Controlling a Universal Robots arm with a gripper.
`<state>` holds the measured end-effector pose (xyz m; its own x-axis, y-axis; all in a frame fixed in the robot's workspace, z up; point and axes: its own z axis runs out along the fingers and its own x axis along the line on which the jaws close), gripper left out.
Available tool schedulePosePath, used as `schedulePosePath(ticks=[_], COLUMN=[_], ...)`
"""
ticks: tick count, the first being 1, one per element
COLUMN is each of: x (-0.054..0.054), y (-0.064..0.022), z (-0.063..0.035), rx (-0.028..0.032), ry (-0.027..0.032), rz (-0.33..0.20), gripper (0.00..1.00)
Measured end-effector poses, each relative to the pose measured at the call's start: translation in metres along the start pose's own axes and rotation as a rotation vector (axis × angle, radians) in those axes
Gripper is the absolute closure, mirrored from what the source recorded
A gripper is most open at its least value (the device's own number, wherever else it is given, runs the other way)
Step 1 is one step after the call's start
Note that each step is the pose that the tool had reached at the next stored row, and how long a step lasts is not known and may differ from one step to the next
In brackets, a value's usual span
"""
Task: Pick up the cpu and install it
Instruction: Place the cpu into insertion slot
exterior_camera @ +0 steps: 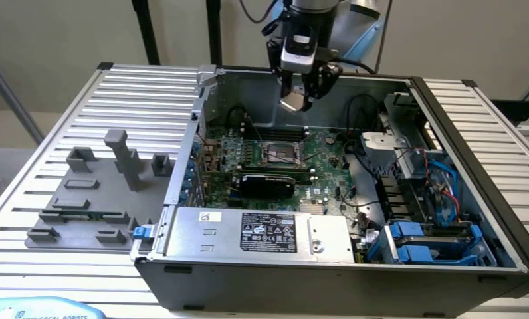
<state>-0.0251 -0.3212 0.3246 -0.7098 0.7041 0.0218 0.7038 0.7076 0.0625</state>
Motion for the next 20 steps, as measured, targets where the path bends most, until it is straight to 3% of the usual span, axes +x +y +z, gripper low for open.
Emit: schedulePosePath(ticks=[15,20], x=[-0.0002,-0.0002], y=[-0.0004,-0.0007], z=[0.0072,0.0102], rx=[-0.0040,-0.0011], ry=[-0.0152,-0.0168], rz=[0.273,0.354], gripper=[0.45,0.45])
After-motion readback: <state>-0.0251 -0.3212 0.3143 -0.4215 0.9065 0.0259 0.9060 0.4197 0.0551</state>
